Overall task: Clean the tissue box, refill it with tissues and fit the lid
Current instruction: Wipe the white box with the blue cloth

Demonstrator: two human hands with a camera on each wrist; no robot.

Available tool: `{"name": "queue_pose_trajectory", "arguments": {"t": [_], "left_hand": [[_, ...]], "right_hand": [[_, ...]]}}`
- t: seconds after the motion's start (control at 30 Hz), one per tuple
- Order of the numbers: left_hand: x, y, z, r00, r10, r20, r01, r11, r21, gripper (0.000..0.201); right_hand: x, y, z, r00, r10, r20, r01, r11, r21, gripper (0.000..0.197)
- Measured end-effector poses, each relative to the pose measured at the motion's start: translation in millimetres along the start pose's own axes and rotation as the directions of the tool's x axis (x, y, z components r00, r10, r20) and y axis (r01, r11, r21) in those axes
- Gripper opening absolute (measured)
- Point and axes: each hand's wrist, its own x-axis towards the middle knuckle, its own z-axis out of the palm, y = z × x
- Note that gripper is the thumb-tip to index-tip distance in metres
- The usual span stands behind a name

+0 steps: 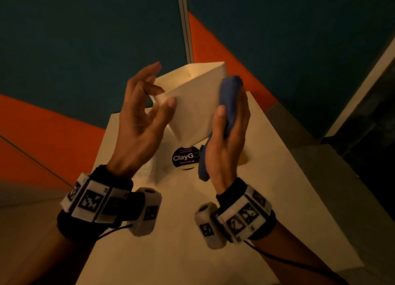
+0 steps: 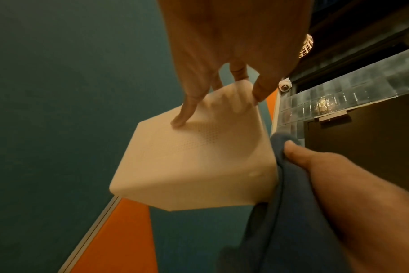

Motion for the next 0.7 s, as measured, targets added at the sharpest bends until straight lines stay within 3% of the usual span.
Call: {"name": "queue_pose_trajectory", "arguments": {"t": [0.1, 0.2, 0.33, 0.43, 0.57, 0.7], "left_hand": [[1, 2, 1, 0.997, 0.068, 0.035, -0.072, 0.992, 0.108, 0.009], [-4, -1, 0, 0.992, 0.09, 0.09, -0.105, 0.978, 0.181, 0.016], [-8, 1, -2, 0.99, 0.1, 0.097, -0.116, 0.978, 0.173, 0.007], [-7, 1, -5, 0.992, 0.079, 0.1, -0.092, 0.986, 0.14, 0.006], [-9, 0, -9, 0.997, 0.032, 0.064, -0.037, 0.996, 0.087, 0.016], [-2, -3, -13, 0.996, 0.014, -0.093, -0.021, 0.997, -0.074, 0.02]], "right_hand": [[-24, 18, 8, 0.938, -0.307, 0.159, 0.338, 0.91, -0.24, 0.051], [-29, 29, 9, 0.871, -0.437, 0.226, 0.488, 0.826, -0.283, 0.054], [-13, 27, 7, 0.928, -0.361, 0.093, 0.372, 0.894, -0.248, 0.055], [-15, 24, 5, 0.926, -0.362, 0.105, 0.377, 0.901, -0.215, 0.053], [-8, 14, -3, 0.985, -0.17, 0.02, 0.169, 0.985, 0.029, 0.054], [-18, 7, -4, 0.962, -0.254, 0.098, 0.246, 0.966, 0.085, 0.051]]}}
